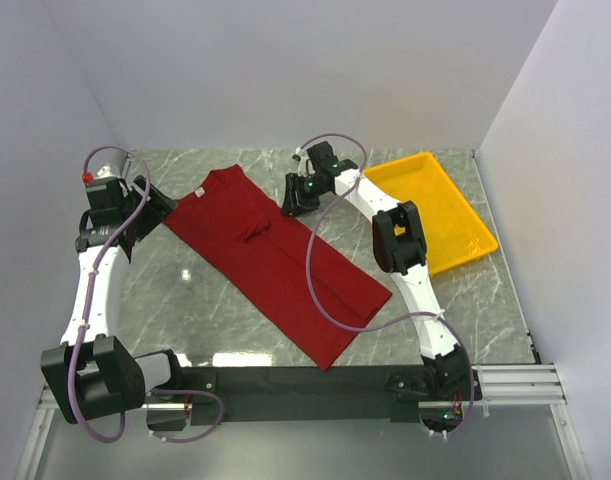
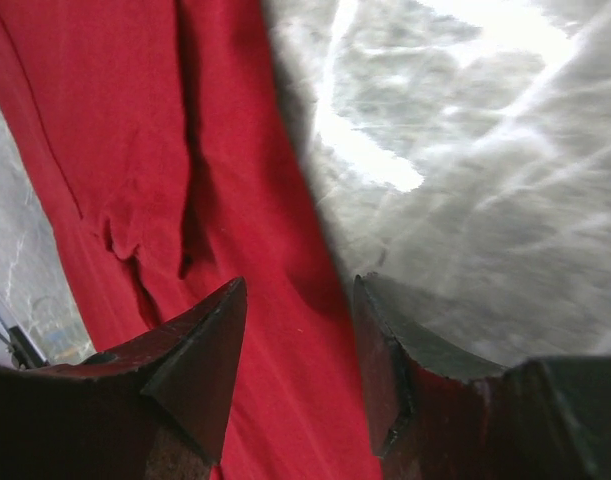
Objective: Fold and stack the t-shirts
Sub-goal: Fold the tshirt
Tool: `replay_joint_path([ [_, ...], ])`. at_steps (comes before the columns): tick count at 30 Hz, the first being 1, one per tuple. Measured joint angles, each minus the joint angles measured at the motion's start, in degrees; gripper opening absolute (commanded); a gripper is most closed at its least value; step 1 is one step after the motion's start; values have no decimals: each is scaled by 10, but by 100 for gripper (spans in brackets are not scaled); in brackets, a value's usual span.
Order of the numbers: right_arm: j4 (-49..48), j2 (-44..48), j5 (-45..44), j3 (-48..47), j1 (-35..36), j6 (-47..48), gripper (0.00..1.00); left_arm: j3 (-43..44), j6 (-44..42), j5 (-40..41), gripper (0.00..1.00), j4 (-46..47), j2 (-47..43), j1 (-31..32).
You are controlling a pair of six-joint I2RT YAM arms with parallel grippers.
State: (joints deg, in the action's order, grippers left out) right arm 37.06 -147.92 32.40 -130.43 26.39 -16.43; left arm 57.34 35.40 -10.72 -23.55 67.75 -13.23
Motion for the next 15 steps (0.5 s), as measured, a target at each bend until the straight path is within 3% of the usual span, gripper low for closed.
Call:
replay_joint_path([
  [3,2,-3,1,-5,7,0,49,-2,0,0,77,0,-5,-1],
  [15,6,-9,-14,-5,3,-11,3,-5,2,-1,77,-3,-13,-3],
])
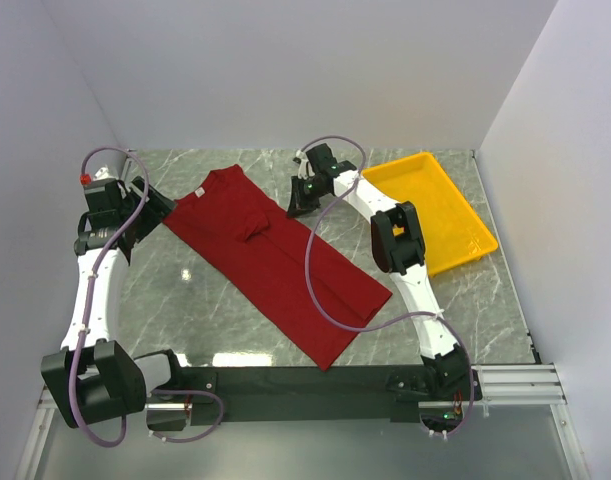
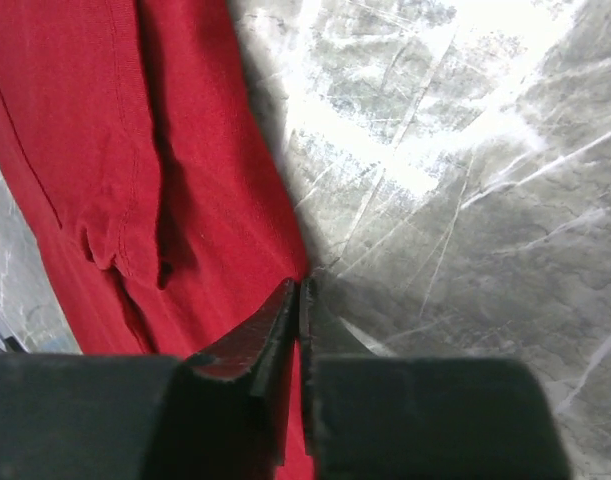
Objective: Fold and stack the t-shirts
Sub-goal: Fold the tshirt
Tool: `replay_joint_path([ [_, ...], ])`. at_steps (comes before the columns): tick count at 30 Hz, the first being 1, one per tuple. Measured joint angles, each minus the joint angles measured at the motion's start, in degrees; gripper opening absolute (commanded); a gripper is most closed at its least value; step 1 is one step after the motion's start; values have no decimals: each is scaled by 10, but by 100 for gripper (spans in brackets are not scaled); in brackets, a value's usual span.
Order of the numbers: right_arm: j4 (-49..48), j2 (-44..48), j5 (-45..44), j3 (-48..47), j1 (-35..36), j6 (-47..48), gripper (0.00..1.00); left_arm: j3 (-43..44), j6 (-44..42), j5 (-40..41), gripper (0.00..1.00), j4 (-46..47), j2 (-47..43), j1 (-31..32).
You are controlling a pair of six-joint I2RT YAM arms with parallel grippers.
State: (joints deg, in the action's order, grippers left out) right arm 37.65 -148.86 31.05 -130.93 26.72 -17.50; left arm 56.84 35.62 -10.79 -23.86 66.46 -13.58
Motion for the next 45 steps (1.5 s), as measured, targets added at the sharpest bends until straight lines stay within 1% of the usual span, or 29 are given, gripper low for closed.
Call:
replay_joint_path([
  [1,0,0,0,0,-1,-2,0,0,0,0,77,0,0,0],
  [11,-23,-1,0,2,-22,-37,0,-5,0,-4,77,0,0,-1],
  [21,-52,-1,-14,17,-82,-56,0,-27,2,-18,77,9,9,-3],
  [22,-53,-1,-13,17,-87,-56,9,-30,3,-21,77,11,13,-3],
  [23,-54,-1,-13,17,-92,-56,20,-33,5,-23,77,14,17,-3],
  [24,-55,-1,-11,17,-95,-53,41,-37,7,-27,77,19,21,-3],
  [25,-57,-1,-6,17,-97,-53,48,-40,11,-31,77,26,27,-3],
  [28,-69,5,6,16,-101,-29,63,-49,22,-41,76,50,49,-3],
  [29,-69,7,7,17,-102,-19,64,-51,29,-45,75,60,57,-3],
  [30,-71,11,11,20,-102,-4,69,-55,35,-48,74,73,70,-3],
  [32,-75,28,12,44,-103,27,72,-60,54,-50,72,101,99,-2],
  [35,-66,74,16,105,-103,80,73,-61,84,-47,66,143,157,7],
  [37,-63,103,24,140,-105,109,73,-59,101,-39,65,168,204,22],
  [39,-60,135,32,174,-108,141,73,-50,122,-26,59,180,258,41],
  [40,-58,152,38,190,-109,155,73,-44,130,-22,57,187,280,48],
  [42,-56,188,47,220,-113,179,73,-30,148,-13,56,205,327,61],
  [45,-54,237,62,259,-118,206,73,-1,173,-9,55,228,373,67],
])
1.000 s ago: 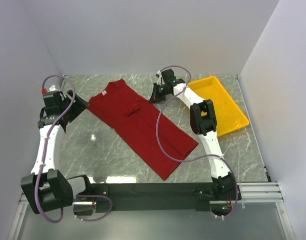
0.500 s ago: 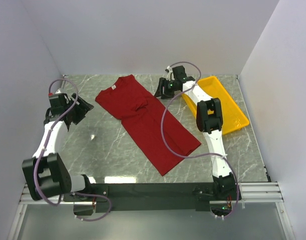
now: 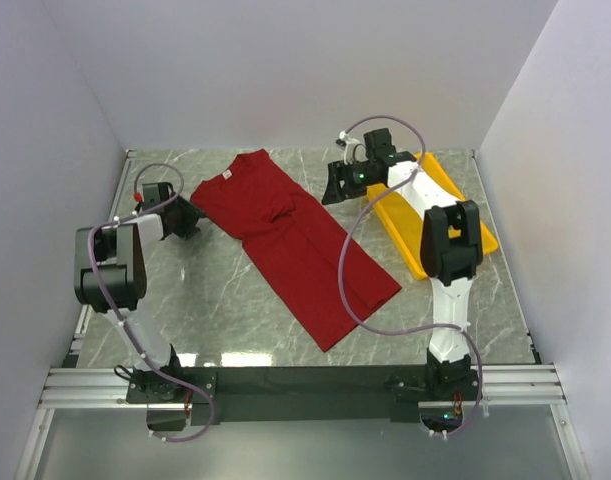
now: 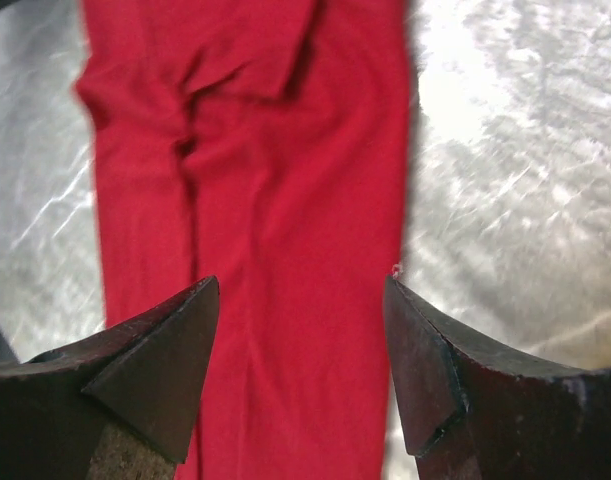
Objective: Fold and stack the t-shirts
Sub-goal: Fold the tshirt
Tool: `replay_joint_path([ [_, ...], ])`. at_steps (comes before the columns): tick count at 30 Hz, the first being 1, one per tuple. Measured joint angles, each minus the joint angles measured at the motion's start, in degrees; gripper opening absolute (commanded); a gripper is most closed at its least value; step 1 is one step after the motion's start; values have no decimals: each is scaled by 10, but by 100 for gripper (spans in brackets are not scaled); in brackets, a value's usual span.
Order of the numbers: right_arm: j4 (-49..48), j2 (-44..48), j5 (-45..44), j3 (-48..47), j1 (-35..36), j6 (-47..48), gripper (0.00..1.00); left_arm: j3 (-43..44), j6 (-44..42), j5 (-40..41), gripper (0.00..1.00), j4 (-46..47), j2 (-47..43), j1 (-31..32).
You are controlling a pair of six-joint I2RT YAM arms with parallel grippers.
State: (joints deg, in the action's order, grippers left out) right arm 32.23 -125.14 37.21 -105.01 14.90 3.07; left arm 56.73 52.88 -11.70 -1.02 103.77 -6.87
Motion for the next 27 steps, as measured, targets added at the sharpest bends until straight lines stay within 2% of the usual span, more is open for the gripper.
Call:
replay_joint_path([
  [5,2,68,23,52,-9,26,73,60,19,20,52,21,56,2],
  [11,8,108,35,96,-19,32,73,134,21,30,42,18,114,3],
  [14,9,112,37,108,-25,32,73,163,17,31,30,10,136,3],
  [15,10,112,38,111,-26,32,73,170,14,30,22,7,142,3],
  [17,13,115,38,120,-30,31,73,181,10,30,14,0,151,3],
  [18,13,116,38,122,-31,30,73,186,7,30,3,-3,154,3],
  [19,14,117,38,125,-32,30,73,189,6,30,1,-6,156,3],
  [27,17,127,38,127,-33,28,73,222,-41,33,1,-51,162,-10],
])
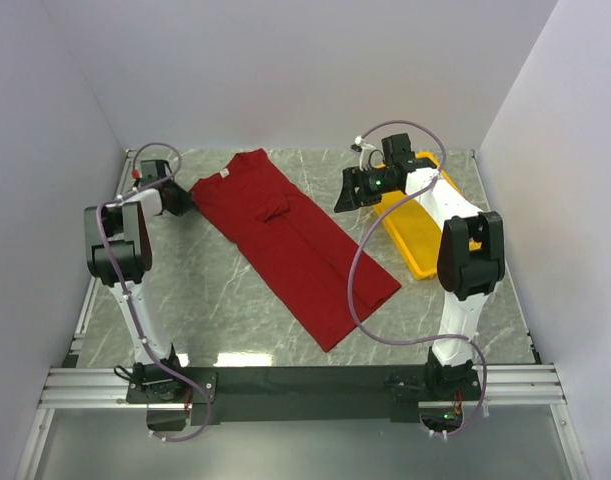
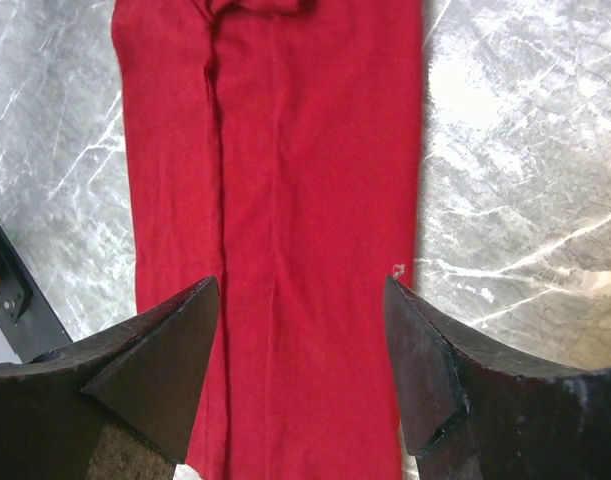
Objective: Fold and stack the t-shirts
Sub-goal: Fold the tshirt
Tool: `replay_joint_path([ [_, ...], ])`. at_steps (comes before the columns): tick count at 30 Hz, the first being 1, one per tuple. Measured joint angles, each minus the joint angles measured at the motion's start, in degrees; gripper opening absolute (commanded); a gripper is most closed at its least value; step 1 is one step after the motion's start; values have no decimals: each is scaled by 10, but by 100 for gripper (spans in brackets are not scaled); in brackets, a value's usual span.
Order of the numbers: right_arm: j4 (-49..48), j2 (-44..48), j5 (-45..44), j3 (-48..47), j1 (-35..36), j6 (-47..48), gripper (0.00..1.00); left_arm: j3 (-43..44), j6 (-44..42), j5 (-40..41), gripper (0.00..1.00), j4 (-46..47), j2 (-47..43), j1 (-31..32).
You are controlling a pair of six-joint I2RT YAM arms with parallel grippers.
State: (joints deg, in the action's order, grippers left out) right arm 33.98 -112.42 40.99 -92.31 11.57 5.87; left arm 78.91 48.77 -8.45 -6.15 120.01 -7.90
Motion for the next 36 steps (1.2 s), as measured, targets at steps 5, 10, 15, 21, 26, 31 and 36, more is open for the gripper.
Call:
replay_joint_path([
  [5,1,5,0,2,-2,0,74,69,-48,6,1,-62,31,-39],
  [10,3,8,0,10,-4,0,74,157,-84,2,1,-106,80,-72],
  [15,8,10,-2,10,-4,15,74,201,-99,-6,9,-127,104,-85],
  [21,45,12,0,10,-4,117,76,230,-116,-11,49,-143,115,-92],
  [26,118,13,19,10,-4,312,77,204,-141,-9,68,-141,80,-96],
  [31,183,60,40,82,-4,595,80,51,-178,-8,84,-130,-96,-87],
  [36,250,111,42,149,-4,816,80,-173,-161,-50,100,-40,-376,-34],
])
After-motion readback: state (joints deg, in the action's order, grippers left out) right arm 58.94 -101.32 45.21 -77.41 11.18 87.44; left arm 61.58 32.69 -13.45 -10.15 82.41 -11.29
